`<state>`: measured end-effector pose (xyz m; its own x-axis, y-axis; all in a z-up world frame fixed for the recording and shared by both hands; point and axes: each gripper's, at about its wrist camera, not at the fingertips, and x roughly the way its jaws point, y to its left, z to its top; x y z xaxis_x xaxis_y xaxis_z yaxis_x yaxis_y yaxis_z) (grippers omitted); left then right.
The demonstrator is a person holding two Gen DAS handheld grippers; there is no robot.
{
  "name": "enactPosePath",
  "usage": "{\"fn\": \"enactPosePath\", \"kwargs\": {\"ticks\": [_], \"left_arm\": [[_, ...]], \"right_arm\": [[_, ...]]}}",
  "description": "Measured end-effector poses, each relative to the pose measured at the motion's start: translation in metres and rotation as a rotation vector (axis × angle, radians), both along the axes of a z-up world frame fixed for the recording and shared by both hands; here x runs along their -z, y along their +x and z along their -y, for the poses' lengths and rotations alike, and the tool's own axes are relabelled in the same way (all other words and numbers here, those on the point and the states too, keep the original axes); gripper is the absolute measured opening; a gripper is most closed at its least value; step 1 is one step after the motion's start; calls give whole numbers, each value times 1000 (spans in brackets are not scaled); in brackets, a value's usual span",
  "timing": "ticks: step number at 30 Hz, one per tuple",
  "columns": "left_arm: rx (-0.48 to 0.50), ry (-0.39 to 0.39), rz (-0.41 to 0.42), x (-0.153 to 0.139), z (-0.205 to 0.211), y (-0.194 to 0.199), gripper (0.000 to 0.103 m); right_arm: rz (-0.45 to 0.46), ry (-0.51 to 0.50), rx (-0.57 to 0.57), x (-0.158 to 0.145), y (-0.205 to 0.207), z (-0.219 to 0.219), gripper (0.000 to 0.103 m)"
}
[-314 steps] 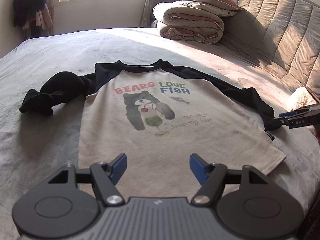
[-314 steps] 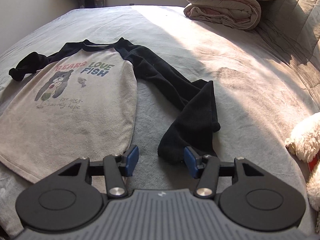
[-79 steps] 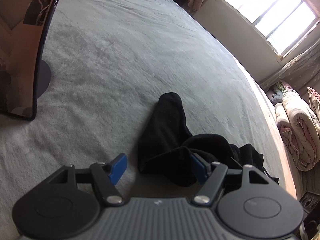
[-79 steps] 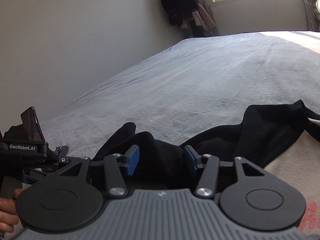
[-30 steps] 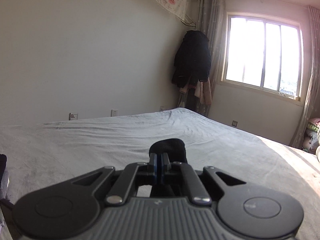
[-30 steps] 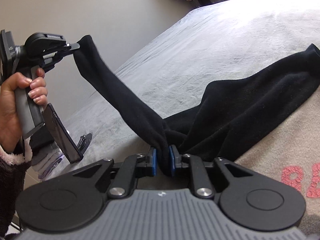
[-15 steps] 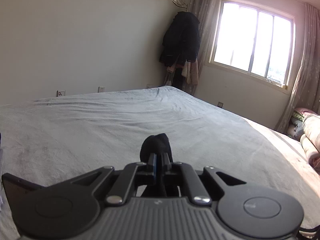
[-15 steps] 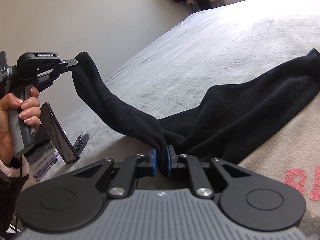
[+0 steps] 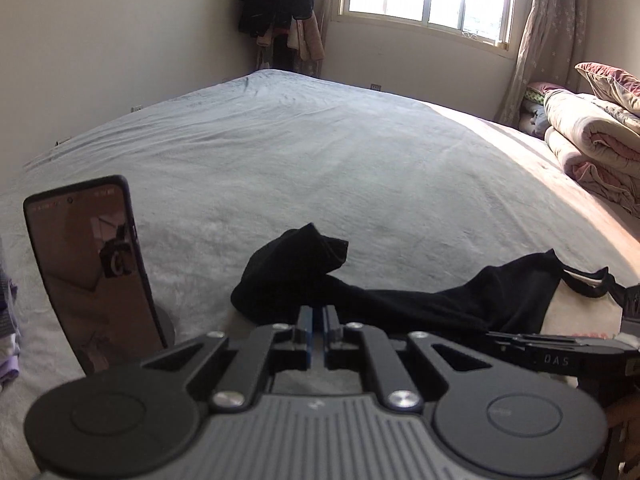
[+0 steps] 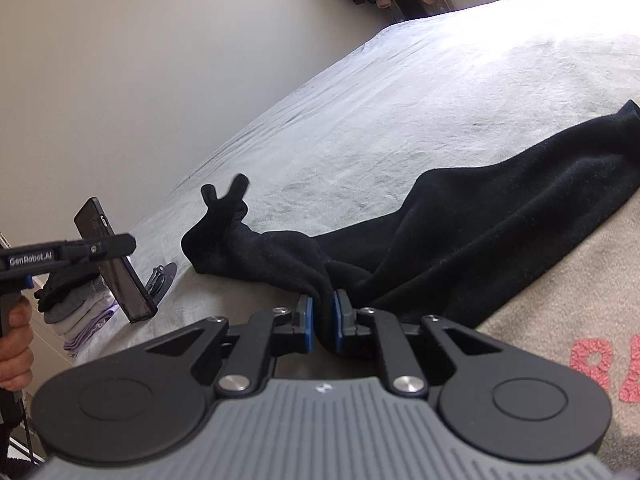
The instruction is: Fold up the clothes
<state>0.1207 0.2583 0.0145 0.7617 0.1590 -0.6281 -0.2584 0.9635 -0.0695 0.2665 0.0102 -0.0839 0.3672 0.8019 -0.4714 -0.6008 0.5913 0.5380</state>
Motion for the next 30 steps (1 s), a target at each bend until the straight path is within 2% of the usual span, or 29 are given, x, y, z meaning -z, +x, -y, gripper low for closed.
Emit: {"fn": "enactPosePath", "kwargs": {"ticks": [3, 5, 8, 9, 11, 12, 16, 19, 21, 27, 30], "left_arm": [[-65, -38, -28, 4, 0, -6, 12], [-111, -86, -20, 5, 4, -8, 27], [-162, -154, -3, 9, 7, -7, 38], [-182, -166, 10, 12, 7, -7, 38], [-219, -184, 43, 19, 6, -9, 38], [-236, -191, 62, 23, 6, -11, 38], [-296, -184, 4, 41, 5, -10, 38], [-329, -182, -19, 47, 2, -9, 38], [-343, -206, -16, 47, -1, -9, 38], [-377, -373, 7, 43, -18, -16, 38], [-422, -456, 34, 39, -30, -26, 37]], "right_arm": [[1, 3, -3, 0, 0, 0, 15], [3, 7, -7, -1, 0, 0, 18], [5, 22, -8, -2, -1, 1, 21], [6, 27, -7, -2, -1, 2, 22], [19, 43, -15, -5, -3, 4, 40], [32, 48, -19, -7, -4, 4, 43], [96, 46, -10, -20, -11, 4, 44], [93, 35, -7, -26, -11, -3, 44], [95, -35, -11, -29, -6, -21, 44], [110, -247, -108, -35, 19, -85, 44], [115, -307, -158, -35, 22, -111, 44]]}}
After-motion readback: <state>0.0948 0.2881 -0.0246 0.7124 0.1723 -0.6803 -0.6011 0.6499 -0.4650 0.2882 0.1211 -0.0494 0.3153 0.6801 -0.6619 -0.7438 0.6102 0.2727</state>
